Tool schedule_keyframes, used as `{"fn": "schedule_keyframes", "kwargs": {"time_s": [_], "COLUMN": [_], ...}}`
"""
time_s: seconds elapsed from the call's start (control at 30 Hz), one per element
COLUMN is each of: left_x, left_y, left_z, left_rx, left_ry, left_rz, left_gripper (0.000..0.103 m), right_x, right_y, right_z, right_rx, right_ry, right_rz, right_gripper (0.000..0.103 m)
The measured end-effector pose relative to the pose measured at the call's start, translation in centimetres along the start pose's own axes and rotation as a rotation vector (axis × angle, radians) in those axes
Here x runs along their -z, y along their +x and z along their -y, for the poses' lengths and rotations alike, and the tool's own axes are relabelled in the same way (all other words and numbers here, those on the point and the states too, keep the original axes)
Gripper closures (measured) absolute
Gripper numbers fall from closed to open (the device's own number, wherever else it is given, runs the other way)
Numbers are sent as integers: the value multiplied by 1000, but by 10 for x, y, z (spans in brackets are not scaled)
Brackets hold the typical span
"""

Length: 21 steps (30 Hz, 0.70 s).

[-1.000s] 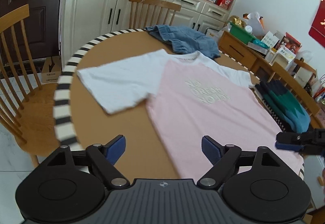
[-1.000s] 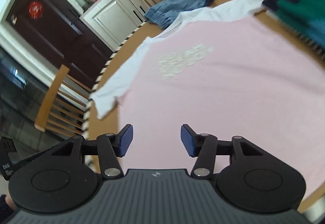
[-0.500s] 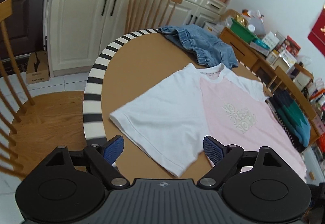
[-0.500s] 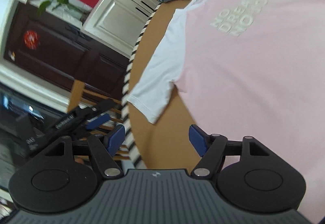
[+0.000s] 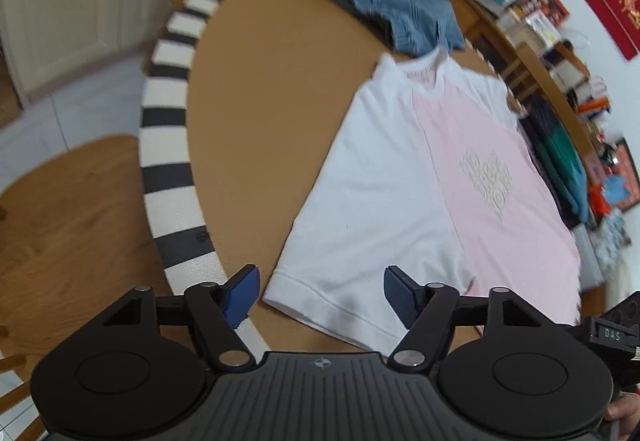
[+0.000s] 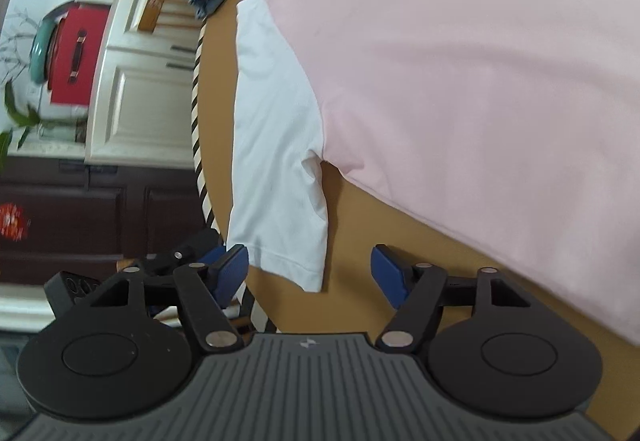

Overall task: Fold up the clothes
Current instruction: 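Fold the white sleeve side over the pink body with the left gripper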

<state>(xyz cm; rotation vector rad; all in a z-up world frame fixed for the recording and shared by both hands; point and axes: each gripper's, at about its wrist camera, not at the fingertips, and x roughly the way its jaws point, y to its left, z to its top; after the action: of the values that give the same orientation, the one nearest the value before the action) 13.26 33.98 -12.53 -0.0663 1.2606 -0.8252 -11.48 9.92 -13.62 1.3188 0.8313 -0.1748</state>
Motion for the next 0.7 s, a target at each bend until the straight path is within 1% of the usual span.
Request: {"fn": "schedule_keyframes", "kwargs": {"time_s": [0.03, 0.07, 0.13, 0.2, 0.27, 0.37, 0.4, 0.47, 0.53, 0.57, 0.6, 0.63, 0.67, 0.7], "left_x": [-6, -12, -21, -26, -29, -31, -31, -30, -28, -27, -26, -25, -24, -24], "left_y": [3, 6, 9, 12, 15, 17, 18, 19, 19, 19, 19, 19, 20, 21], "left_z": [-4, -7, -10, -11, -12, -11, -11, -12, -11, -10, -10, -10, -11, -11], "left_rx": [37, 62, 97, 130, 152, 183, 192, 210, 208, 204, 206, 208, 210, 208], "left_ry": [17, 34, 74, 130, 188, 230, 242, 266, 298, 306, 308, 311, 302, 291], "left_rz": [-13, -42, -97, -138, -169, -213, -220, -235, -229, -225, -227, -230, -235, -238], "left_gripper": [35, 35, 36, 36, 35, 36, 39, 40, 44, 45, 48, 58, 63, 73], "right_x": [5, 11, 26, 43, 56, 70, 74, 79, 82, 83, 83, 84, 81, 81], "right_y": [4, 9, 19, 28, 33, 38, 40, 43, 44, 45, 46, 48, 49, 49], "right_z": [-2, -5, -13, -23, -33, -41, -43, -48, -52, -54, -56, -56, -58, -58], "right_rx": [13, 29, 69, 106, 170, 223, 242, 274, 301, 312, 324, 338, 359, 373], "right_ry": [13, 26, 43, 21, 0, 11, -1, -24, -42, -52, -62, -76, -92, -105], "right_rz": [15, 31, 57, 100, 166, 243, 261, 286, 309, 320, 331, 337, 343, 343], "right_gripper": [42, 49, 55, 55, 56, 57, 57, 59, 59, 61, 64, 72, 82, 85]}}
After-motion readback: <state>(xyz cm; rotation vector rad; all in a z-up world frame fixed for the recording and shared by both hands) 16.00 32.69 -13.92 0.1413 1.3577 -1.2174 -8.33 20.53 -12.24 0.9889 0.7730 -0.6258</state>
